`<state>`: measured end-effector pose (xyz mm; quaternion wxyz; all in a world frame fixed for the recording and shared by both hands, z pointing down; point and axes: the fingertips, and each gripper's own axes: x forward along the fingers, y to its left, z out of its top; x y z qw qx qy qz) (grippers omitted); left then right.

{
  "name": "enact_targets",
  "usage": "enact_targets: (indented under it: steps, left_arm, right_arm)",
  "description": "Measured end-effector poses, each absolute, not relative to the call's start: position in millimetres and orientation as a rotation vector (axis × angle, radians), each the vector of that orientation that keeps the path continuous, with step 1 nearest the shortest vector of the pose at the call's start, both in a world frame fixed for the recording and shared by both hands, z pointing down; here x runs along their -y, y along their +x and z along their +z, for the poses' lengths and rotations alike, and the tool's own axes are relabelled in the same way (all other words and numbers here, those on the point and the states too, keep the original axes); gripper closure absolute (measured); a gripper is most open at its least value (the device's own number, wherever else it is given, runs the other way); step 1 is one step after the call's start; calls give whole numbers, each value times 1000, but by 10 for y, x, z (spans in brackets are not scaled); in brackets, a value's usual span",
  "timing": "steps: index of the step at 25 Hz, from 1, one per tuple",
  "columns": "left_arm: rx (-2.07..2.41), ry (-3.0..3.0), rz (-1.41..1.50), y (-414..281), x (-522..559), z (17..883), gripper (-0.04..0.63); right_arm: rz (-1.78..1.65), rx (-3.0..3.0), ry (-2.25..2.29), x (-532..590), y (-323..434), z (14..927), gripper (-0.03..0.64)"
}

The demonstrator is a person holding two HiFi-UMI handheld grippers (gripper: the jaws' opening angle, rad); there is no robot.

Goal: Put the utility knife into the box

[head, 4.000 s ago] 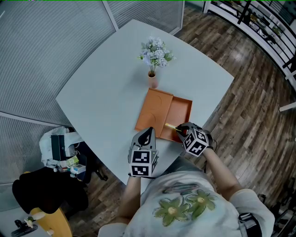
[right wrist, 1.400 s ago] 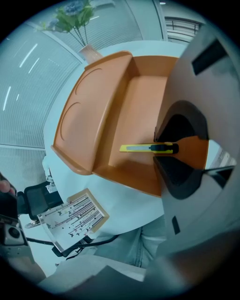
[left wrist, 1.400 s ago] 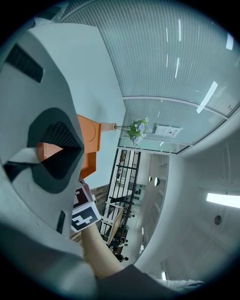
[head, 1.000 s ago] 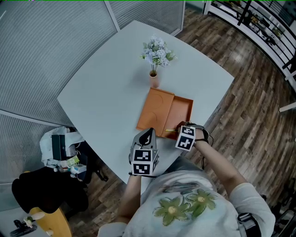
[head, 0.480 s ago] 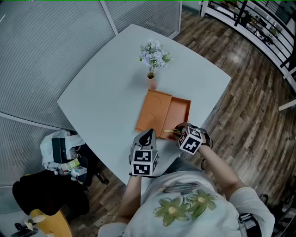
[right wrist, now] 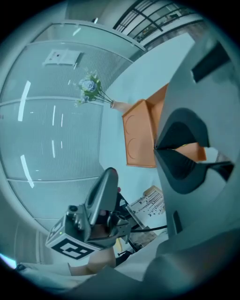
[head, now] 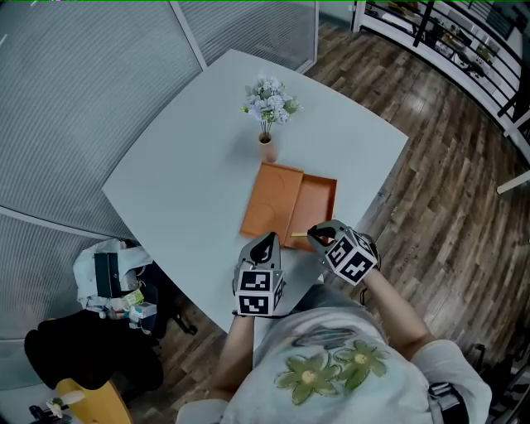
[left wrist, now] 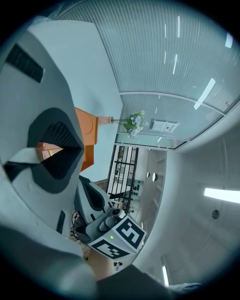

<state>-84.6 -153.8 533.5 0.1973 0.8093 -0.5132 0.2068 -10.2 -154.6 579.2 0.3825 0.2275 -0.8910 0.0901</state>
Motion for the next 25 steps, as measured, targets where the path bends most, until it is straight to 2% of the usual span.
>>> enact_targets:
  steps: [1,10,25]
  left_arm:
    - [1434,2271,576,-833,1535,5325,595]
    - [1394,2317,563,-722,1483,5264,594]
    - [1368,2347,551,-653,1446,5216,595]
  right_arm:
    - [234,2294,601,1545,-104,5728,614]
    - [235,2485,746,1503,-90,5231,615]
    - [304,2592,841,1404,41,4996,617]
